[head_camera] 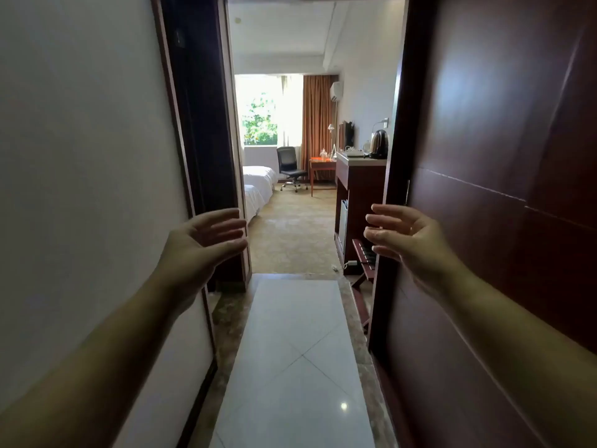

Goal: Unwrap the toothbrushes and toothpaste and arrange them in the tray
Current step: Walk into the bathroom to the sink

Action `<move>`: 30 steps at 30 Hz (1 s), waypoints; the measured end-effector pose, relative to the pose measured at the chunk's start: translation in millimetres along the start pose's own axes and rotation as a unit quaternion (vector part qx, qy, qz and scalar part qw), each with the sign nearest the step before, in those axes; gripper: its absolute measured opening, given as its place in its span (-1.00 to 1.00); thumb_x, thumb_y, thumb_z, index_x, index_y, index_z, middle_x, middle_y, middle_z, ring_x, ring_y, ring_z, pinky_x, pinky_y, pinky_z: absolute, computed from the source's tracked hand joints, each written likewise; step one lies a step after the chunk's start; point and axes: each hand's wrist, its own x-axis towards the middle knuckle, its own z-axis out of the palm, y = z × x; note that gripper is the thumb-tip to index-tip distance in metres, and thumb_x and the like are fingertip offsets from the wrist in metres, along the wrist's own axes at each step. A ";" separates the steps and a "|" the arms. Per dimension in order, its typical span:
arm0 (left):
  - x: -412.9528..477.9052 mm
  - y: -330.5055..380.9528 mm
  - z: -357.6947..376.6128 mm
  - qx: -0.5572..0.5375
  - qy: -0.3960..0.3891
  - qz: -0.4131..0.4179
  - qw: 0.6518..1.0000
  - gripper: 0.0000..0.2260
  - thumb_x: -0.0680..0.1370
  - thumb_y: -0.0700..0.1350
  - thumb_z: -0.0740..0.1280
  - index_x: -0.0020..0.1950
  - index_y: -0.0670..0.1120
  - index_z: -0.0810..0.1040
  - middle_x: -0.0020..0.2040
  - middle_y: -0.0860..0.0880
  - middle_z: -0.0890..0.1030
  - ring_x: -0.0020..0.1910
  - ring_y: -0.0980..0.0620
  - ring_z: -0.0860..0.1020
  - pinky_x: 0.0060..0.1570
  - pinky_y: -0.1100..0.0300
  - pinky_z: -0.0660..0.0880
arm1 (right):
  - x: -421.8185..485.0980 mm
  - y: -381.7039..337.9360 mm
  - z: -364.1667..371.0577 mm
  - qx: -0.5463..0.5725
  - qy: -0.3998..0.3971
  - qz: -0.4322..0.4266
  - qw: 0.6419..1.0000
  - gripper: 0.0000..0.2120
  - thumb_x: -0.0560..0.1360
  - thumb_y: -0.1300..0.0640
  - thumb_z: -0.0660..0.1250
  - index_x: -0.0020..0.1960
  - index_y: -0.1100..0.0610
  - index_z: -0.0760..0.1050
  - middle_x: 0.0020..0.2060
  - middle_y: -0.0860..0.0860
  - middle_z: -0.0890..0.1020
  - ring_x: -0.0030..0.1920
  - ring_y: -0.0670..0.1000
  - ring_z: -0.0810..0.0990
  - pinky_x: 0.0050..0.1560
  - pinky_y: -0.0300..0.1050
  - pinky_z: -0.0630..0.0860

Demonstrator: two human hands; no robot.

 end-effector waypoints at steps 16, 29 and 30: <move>241.9 -140.9 -7.9 -0.007 0.022 0.003 1.000 -0.68 0.32 -0.23 0.42 0.02 0.06 0.59 0.03 0.03 0.66 0.02 0.11 0.65 -0.08 0.31 0.58 | 235.6 134.2 40.6 0.006 0.017 0.024 1.000 -0.63 0.34 0.24 0.46 0.08 -0.02 0.54 0.05 -0.02 0.64 0.05 -0.05 0.64 -0.06 -0.15 0.62; 395.4 -224.4 -14.7 -0.005 0.015 0.011 1.000 -0.69 0.39 -0.30 0.41 0.05 0.01 0.60 0.04 0.04 0.67 0.03 0.12 0.64 -0.07 0.30 0.59 | 392.2 199.0 72.8 0.005 0.025 0.010 1.000 -0.65 0.34 0.23 0.47 0.06 -0.05 0.55 0.00 -0.07 0.65 -0.02 -0.16 0.65 -0.07 -0.18 0.60; 401.8 -229.0 -13.9 -0.005 0.013 0.011 1.000 -0.69 0.39 -0.31 0.41 0.05 0.01 0.60 0.02 0.05 0.67 0.03 0.12 0.64 -0.08 0.30 0.59 | 398.5 204.0 72.9 0.003 0.023 0.011 1.000 -0.65 0.34 0.22 0.47 0.06 -0.06 0.55 0.00 -0.08 0.65 -0.03 -0.17 0.65 -0.08 -0.20 0.59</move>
